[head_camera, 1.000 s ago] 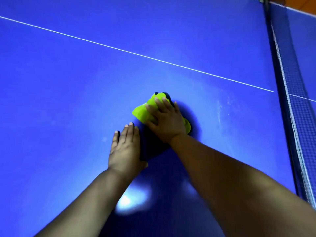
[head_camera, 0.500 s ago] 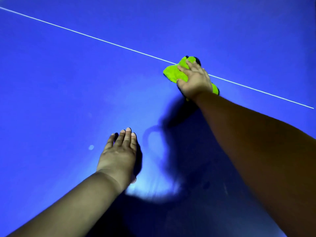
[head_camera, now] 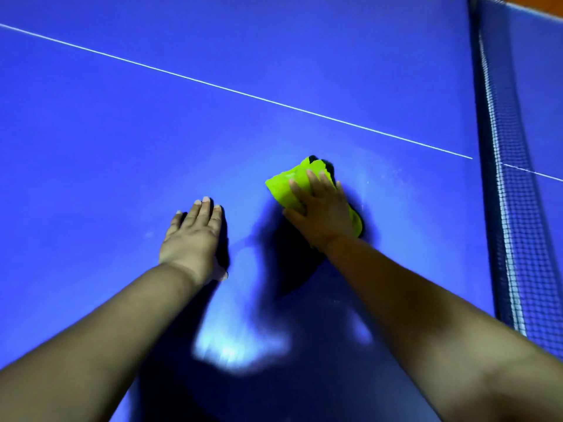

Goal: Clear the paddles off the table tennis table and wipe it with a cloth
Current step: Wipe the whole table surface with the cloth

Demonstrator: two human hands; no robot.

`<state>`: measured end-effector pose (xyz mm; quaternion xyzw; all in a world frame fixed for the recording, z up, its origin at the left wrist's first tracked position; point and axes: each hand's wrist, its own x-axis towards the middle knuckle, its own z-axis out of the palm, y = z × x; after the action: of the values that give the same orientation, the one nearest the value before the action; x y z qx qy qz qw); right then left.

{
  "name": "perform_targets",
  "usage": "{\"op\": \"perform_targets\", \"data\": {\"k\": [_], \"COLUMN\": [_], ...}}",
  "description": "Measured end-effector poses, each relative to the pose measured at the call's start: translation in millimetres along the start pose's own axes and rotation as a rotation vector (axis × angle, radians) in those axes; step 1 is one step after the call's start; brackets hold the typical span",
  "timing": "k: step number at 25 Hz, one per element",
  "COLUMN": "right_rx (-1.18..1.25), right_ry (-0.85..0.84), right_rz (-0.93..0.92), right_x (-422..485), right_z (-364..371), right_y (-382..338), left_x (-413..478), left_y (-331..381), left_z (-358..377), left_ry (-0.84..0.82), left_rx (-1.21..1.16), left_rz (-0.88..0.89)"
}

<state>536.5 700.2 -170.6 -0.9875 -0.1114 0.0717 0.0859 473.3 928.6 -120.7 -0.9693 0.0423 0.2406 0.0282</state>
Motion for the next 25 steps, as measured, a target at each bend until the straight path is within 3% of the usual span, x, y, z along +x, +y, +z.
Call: {"op": "perform_targets", "data": {"k": [6,12,19,25], "right_rx": [0.055,0.004,0.011,-0.001], "right_ry": [0.009,0.115,0.085,0.086], "right_rz": [-0.026,-0.049,-0.092,-0.172], "right_x": [-126,-245,-358,-430], "right_z": [27,57,82,87], "right_y": [-60,-127,-201,-207], "left_x": [-80,-184,-288,-326], "left_y": [0,-21,-37,-27], "left_z": [49,101,143,146], "left_ry": [0.345,0.323,0.312,0.280], "left_rx": [-0.249,-0.343,-0.341,-0.322], "left_rz": [0.059,0.046,0.064,0.104]}}
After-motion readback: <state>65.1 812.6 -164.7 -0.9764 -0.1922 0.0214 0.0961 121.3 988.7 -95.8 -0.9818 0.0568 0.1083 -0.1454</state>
